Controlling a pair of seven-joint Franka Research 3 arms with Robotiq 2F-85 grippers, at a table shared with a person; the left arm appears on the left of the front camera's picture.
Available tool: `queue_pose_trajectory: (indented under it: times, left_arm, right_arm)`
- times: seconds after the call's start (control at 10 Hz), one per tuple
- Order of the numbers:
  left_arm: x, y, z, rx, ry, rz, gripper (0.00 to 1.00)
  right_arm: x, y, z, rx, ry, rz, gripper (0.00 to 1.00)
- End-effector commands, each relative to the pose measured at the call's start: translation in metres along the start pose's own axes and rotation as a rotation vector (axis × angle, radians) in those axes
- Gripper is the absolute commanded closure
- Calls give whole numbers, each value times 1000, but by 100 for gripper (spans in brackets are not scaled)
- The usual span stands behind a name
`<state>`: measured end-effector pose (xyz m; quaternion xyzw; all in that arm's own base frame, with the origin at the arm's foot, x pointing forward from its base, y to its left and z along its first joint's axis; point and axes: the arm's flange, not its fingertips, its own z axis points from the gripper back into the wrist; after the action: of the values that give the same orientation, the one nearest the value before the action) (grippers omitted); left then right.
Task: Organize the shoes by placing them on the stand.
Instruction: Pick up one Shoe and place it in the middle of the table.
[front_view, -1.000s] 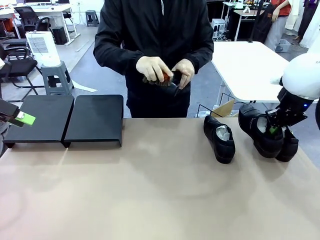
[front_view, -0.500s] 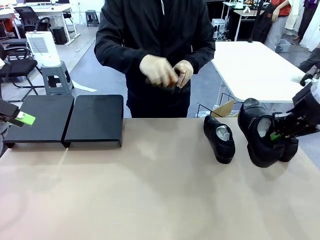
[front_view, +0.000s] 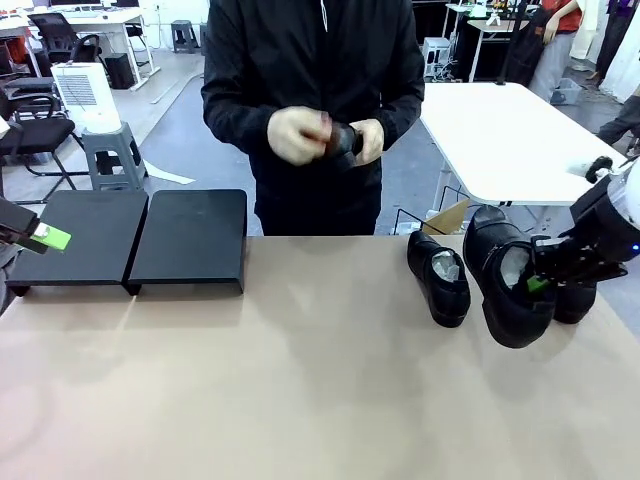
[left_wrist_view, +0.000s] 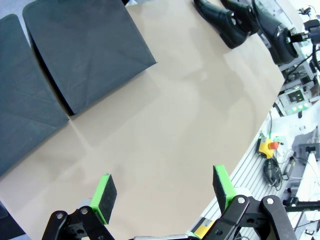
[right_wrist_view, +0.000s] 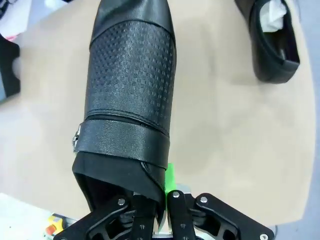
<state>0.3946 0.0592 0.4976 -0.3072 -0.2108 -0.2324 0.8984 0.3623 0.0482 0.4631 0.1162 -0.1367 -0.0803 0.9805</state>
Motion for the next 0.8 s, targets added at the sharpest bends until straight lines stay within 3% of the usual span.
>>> queue_pose_trajectory:
  times: [0.0,0.3,0.7]
  left_arm:
    - [1,1,0,-18,-16,-14,0]
    - [1,1,0,-18,-16,-14,0]
    - [1,1,0,-18,-16,-14,0]
  right_arm:
    - [-22,29,-4,-33,-37,11,100]
    - [-75,90,13,23,-49,135,100]
    - [-96,136,-62,15,154,159,100]
